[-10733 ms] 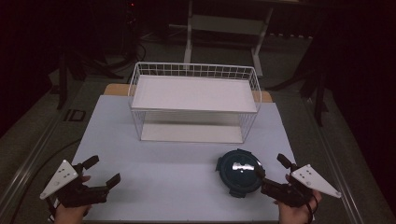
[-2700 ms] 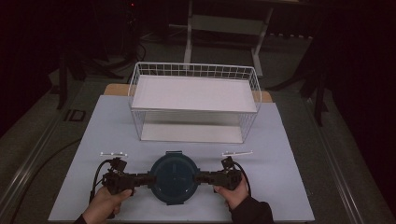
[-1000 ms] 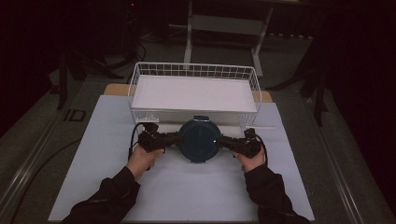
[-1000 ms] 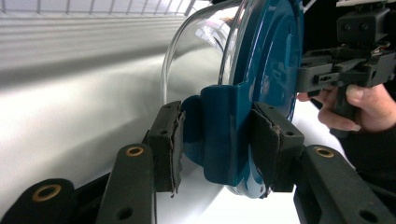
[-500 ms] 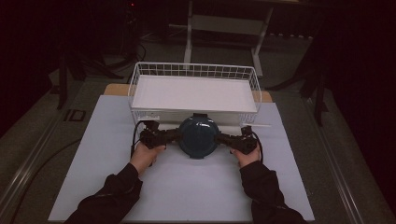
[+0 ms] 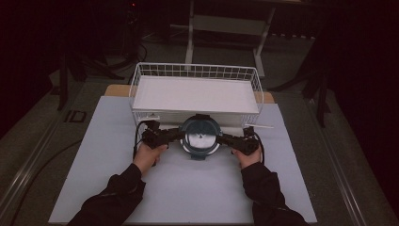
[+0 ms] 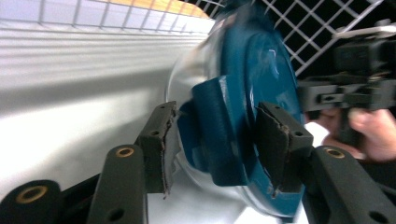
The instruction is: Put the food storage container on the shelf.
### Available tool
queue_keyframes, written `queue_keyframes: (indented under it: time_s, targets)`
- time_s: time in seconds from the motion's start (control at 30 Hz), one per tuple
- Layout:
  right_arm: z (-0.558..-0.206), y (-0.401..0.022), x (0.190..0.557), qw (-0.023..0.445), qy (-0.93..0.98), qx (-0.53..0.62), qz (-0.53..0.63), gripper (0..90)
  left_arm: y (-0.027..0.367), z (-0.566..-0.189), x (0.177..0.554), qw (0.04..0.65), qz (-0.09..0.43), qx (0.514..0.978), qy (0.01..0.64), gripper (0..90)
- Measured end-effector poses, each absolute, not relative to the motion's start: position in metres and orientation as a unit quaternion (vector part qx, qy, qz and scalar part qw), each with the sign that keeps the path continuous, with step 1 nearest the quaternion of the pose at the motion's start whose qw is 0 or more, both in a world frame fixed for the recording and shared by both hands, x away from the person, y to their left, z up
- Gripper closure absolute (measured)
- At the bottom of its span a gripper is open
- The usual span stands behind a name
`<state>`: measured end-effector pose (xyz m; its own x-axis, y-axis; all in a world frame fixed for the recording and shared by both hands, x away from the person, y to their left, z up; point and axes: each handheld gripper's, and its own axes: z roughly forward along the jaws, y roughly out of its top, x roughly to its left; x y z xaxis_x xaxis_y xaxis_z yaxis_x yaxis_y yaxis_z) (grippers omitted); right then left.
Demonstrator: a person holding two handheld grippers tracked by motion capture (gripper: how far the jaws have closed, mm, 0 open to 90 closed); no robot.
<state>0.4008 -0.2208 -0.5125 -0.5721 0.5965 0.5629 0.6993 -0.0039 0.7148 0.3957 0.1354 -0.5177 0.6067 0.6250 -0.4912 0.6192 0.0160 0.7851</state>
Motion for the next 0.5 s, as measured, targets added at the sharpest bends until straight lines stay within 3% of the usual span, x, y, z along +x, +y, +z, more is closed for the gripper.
queue_keyframes:
  time_s: [0.2,0.33,0.5]
  targets:
    - [-0.506,-0.217,0.405,0.018,-0.705,-0.461,-0.538,49.0,0.134,-0.515,0.400,0.556,0.015,0.696,0.453,49.3]
    - [-0.504,-0.215,0.408,-0.012,-0.709,-0.456,-0.537,48.5,0.134,-0.518,0.404,0.558,0.021,0.696,0.452,40.0]
    - [-0.502,-0.212,0.410,-0.032,-0.710,-0.462,-0.530,48.6,0.132,-0.518,0.405,0.556,0.032,0.696,0.454,37.1]
